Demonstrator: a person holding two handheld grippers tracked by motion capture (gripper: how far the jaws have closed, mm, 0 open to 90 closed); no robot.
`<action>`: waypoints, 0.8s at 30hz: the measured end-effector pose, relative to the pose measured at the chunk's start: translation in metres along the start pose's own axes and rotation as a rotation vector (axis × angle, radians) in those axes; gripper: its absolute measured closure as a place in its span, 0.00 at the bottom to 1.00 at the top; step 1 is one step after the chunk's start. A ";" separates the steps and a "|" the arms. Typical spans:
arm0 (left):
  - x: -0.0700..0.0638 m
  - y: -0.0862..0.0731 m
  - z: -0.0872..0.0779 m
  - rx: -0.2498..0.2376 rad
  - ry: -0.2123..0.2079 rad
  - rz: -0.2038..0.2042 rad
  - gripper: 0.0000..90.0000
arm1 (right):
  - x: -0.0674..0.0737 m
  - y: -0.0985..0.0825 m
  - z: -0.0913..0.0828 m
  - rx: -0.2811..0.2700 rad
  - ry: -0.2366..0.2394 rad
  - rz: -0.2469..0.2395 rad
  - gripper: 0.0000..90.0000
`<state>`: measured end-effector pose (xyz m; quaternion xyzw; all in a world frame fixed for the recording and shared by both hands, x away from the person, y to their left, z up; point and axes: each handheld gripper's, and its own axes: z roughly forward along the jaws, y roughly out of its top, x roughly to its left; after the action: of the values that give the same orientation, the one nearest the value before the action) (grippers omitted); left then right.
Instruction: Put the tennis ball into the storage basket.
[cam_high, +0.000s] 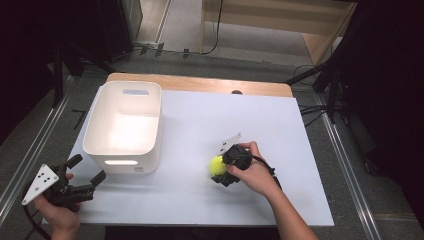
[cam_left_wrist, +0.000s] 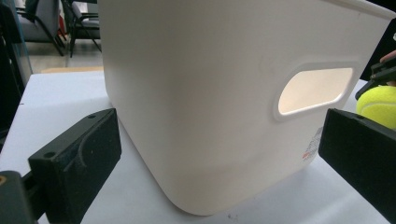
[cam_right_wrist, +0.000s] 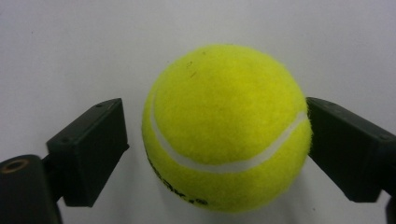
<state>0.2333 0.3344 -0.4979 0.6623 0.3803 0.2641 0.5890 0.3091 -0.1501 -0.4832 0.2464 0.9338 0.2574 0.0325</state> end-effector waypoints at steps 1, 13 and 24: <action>0.000 0.000 0.000 0.001 -0.001 0.001 0.00 | 0.000 0.000 0.000 0.001 0.004 0.000 0.14; 0.000 0.000 0.000 0.002 0.000 -0.001 0.00 | -0.002 0.002 -0.003 0.015 -0.004 -0.005 0.26; 0.000 0.000 0.000 0.001 0.000 0.001 0.00 | -0.004 0.007 -0.013 0.002 -0.017 -0.002 0.26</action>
<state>0.2333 0.3345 -0.4979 0.6628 0.3804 0.2642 0.5884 0.3135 -0.1529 -0.4691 0.2477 0.9339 0.2545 0.0406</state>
